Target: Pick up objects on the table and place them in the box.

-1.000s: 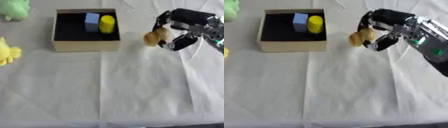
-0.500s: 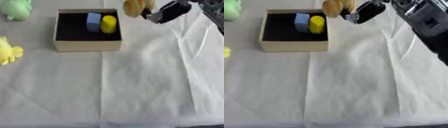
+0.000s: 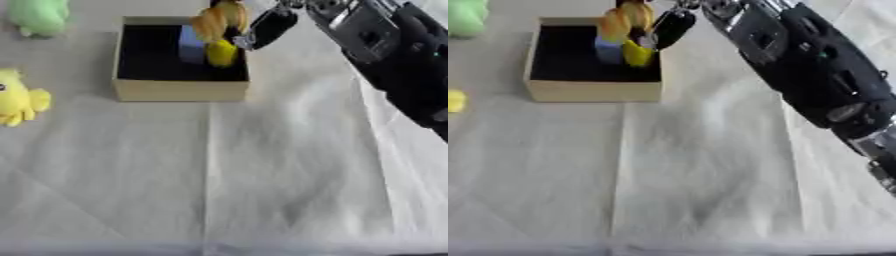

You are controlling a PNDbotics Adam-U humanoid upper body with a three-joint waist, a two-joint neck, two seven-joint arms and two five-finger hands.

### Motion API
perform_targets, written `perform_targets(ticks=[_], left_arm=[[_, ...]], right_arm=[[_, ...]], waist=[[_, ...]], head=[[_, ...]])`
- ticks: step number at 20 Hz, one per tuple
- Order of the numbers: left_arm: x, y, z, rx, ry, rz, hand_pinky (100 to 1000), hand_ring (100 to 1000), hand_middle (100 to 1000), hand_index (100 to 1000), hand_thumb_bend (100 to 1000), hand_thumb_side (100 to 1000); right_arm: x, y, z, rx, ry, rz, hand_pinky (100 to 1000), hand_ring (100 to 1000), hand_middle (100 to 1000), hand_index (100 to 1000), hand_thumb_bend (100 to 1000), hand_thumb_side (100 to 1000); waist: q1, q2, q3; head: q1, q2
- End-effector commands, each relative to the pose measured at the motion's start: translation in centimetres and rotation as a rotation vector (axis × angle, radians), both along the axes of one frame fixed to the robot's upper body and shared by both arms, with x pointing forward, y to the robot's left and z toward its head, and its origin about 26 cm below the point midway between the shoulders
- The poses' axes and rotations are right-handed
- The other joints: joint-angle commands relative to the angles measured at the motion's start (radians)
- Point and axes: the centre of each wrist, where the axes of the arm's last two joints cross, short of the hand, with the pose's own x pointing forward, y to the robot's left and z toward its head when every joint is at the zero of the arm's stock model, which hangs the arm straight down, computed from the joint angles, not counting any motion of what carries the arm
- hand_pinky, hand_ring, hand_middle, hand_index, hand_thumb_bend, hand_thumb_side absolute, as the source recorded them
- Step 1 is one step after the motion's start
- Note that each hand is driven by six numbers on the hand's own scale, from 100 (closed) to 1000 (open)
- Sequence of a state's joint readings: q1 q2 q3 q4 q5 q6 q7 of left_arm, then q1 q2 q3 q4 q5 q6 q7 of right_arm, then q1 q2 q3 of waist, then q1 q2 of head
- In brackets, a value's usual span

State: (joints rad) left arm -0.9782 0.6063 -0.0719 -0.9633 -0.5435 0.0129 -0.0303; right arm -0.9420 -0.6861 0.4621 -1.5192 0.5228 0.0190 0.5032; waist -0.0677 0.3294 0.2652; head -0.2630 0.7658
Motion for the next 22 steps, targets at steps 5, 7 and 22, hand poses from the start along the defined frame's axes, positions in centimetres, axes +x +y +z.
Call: perform_targets(ticks=[5, 7, 22], left_arm=[[-0.3, 0.1, 2.0, 0.012, -0.051, -0.003, 814, 910, 894, 929, 610, 496], [-0.3, 0.1, 2.0, 0.011, -0.05, -0.003, 814, 910, 894, 929, 610, 496], [-0.4, 0.5, 1.5, 0.006, -0.041, 0.006, 814, 910, 893, 929, 607, 495]], right_arm=[[1.1, 0.0, -0.5, -0.041, 0.005, -0.006, 725, 704, 616, 706, 223, 100], [1.3, 0.1, -0.8, -0.051, 0.012, -0.007, 728, 710, 623, 716, 248, 100], [1.1, -0.2, 0.0, -0.103, -0.087, -0.032, 829, 904, 875, 930, 521, 281]], waist=[[-0.01, -0.026, 0.005], [-0.01, -0.026, 0.005], [-0.003, -0.042, -0.005]], head=[[-0.003, 0.004], [-0.004, 0.004], [0.0, 0.004]])
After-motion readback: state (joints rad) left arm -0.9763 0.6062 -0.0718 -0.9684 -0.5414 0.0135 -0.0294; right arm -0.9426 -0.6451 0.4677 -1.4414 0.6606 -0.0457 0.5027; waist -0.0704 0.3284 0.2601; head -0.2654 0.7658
